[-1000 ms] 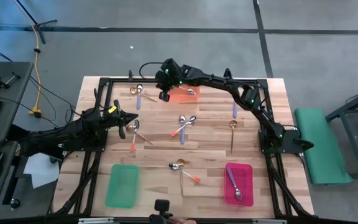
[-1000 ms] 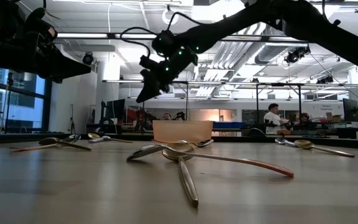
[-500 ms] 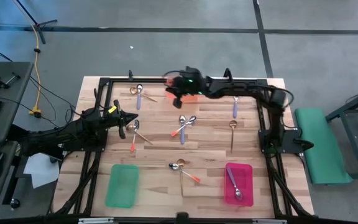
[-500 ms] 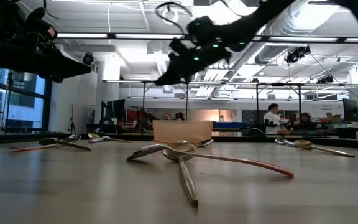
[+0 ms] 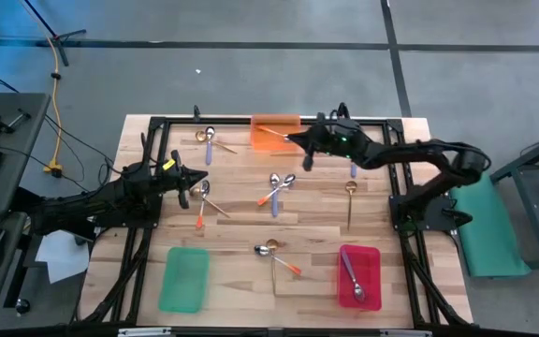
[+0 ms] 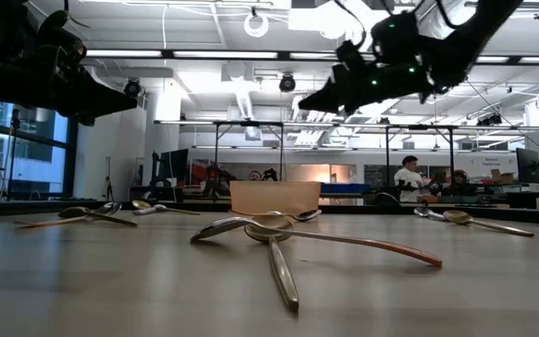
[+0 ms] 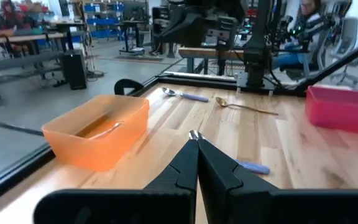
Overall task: Sort silverware by color (type)
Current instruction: Put the gold spoon into the green bin
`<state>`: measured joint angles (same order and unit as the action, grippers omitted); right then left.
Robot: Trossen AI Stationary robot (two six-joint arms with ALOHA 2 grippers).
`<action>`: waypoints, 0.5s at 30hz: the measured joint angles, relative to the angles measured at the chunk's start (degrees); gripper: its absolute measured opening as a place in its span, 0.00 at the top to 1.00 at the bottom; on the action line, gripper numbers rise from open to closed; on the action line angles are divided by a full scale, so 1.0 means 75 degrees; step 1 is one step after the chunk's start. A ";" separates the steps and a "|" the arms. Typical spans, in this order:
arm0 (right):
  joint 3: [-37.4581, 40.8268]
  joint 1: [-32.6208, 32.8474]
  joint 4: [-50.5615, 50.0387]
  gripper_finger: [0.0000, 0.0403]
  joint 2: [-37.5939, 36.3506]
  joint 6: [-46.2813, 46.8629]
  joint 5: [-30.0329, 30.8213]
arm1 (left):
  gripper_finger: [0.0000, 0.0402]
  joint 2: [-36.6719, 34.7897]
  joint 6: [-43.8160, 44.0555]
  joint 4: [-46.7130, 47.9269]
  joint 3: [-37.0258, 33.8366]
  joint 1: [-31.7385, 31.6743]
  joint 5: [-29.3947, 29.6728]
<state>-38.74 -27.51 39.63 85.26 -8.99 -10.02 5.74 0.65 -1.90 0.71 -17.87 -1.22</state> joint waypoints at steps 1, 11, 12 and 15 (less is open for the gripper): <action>0.0171 -0.0056 0.0118 1.00 -0.0126 0.0003 -0.0011 | 1.00 0.0000 0.0063 -0.0093 0.0000 -0.0002 -0.0181; 0.0519 -0.0433 0.0286 1.00 -0.0703 0.0003 -0.0006 | 1.00 0.1490 0.0504 0.0893 0.0943 0.0100 -0.1743; 0.0519 -0.0439 0.0265 1.00 -0.0714 0.0000 -0.0006 | 1.00 0.1813 0.0526 0.0873 0.1049 0.0132 -0.1716; 0.0519 -0.0445 0.0258 1.00 -0.0718 -0.0035 -0.0006 | 1.00 0.2809 0.0640 0.0892 0.1380 0.0296 -0.1493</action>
<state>-34.85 -30.85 41.57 79.88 -9.26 -10.07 26.81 5.45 4.80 11.06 -15.64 -12.42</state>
